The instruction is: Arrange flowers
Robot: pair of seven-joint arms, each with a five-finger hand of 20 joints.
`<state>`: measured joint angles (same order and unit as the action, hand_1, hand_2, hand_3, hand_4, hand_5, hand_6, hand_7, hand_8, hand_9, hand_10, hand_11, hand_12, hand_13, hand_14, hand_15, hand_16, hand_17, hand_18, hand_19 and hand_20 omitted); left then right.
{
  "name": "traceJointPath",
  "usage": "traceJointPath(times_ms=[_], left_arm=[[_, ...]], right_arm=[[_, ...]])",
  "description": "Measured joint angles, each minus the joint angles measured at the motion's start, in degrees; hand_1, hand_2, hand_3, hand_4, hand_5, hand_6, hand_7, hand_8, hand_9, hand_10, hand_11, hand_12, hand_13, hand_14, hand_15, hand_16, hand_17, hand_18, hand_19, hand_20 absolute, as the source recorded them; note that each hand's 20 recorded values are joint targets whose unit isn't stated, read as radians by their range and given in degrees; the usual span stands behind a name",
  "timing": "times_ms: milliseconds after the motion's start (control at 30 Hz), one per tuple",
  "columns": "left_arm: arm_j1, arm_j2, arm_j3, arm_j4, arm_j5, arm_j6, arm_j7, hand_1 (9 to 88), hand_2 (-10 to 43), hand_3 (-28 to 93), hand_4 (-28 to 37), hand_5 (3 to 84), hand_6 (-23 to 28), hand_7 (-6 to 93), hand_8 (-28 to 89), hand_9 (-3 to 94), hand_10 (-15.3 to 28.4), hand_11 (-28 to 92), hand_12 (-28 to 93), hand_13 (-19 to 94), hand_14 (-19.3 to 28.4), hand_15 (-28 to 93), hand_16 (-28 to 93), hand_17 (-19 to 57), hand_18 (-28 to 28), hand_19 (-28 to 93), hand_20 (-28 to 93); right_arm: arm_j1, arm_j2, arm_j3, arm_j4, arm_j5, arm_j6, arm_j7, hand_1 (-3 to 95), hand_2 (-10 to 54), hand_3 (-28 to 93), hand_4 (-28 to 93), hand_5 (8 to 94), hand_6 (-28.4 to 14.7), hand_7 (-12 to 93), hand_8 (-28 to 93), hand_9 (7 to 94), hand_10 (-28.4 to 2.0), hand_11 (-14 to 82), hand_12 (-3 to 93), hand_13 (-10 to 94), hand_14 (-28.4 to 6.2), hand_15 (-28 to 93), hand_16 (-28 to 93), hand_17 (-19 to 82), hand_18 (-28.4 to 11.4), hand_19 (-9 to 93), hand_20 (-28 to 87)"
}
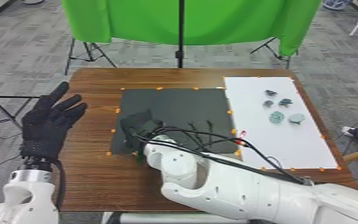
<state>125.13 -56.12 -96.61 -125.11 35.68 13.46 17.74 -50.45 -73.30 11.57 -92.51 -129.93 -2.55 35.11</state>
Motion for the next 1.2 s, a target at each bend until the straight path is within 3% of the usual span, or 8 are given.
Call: traceJointPath(times_ms=[133,233,600,700,800,867,1200], left_arm=[[0.2,-0.28,-0.05,-0.01,0.07,-0.04,-0.17,19.1,12.4,74,-28.3,35.7,7.8,11.2,-10,35.0,20.8,24,11,24,28.4,53,-9,-9.5,28.2,59,8],[1.1,-0.27,-0.14,-0.32,-0.15,0.16,0.47,19.2,12.4,74,-28.3,35.7,7.8,11.2,-10,35.0,20.8,25,11,24,28.4,53,-9,-9.5,28.2,59,8],[7.0,-0.75,-2.22,-2.15,-1.01,1.19,2.0,19.1,12.3,74,-28.3,35.6,7.8,11.2,-10,34.9,20.8,24,10,24,28.4,53,-9,-9.5,28.2,59,8],[8.1,-0.67,-2.0,-2.16,-2.73,1.44,3.69,19.1,12.3,74,-28.3,35.6,7.8,11.2,-10,35.0,20.8,25,11,24,28.4,53,-9,-9.5,28.3,59,8],[8.8,-0.18,-1.4,-2.11,-6.6,1.45,6.66,18.9,12.1,74,-28.3,35.6,7.8,11.2,-10,35.0,20.9,24,11,24,28.4,53,-9,-9.6,28.3,59,8],[9.4,0.25,-1.26,-2.11,-8.14,1.61,8.03,18.9,12.1,74,-28.3,35.7,7.9,11.2,-10,35.0,20.9,25,11,24,28.4,53,-9,-9.6,28.3,59,8],[13.7,1.5,-1.24,-2.19,-8.8,2.64,9.94,17.5,12.3,74,-28.3,35.7,7.8,11.1,-10,35.1,20.9,24,11,24,28.4,53,-9,-9.5,28.3,59,8]], right_arm=[[-0.7,0.0,0.7,-0.3,-0.7,-0.1,-0.7,42.3,-9.5,72,-28,73.3,4.1,13,-10,80.3,-9.8,45.5,20.8,66,-8.8,78,20,21,-21.9,84,49],[-1.0,0.1,1.0,-0.9,-1.5,-0.1,-1.6,40.8,-9.5,73,-28,72.1,4.0,13,-12,79.7,-9.9,46.1,20.7,65,-9.0,79,20,21,-21.9,84,49],[-5.6,2.1,9.3,-8.3,1.6,-0.1,-3.1,38.7,-9.5,72,-28,66.1,2.2,13,-13,76.5,-10.8,47.8,20.5,63,-9.9,80,19,19,-22.4,83,51],[-6.5,2.9,11.5,-10.0,5.4,0.0,-2.2,38.7,-9.5,72,-28,66.2,2.0,13,-13,76.4,-11.0,46.7,19.8,63,-10.0,79,18,19,-22.5,83,51],[-7.6,4.4,13.9,-12.4,6.7,0.8,-0.2,38.2,-9.5,73,-28,65.6,1.4,13,-12,75.1,-11.2,42.1,18.0,61,-10.3,77,17,18,-22.7,81,50],[-8.7,6.0,16.1,-14.5,7.1,2.1,1.7,37.8,-9.5,74,-28,65.2,1.1,13,-12,73.7,-11.5,39.0,17.1,61,-10.7,74,16,18,-22.8,80,49],[-19.5,22.8,34.0,-23.9,10.5,8.5,9.7,37.2,-9.5,75,-28,63.1,0.7,13,-12,69.4,-13.6,29.8,15.1,59,-12.2,70,13,17,-22.8,79,47]])
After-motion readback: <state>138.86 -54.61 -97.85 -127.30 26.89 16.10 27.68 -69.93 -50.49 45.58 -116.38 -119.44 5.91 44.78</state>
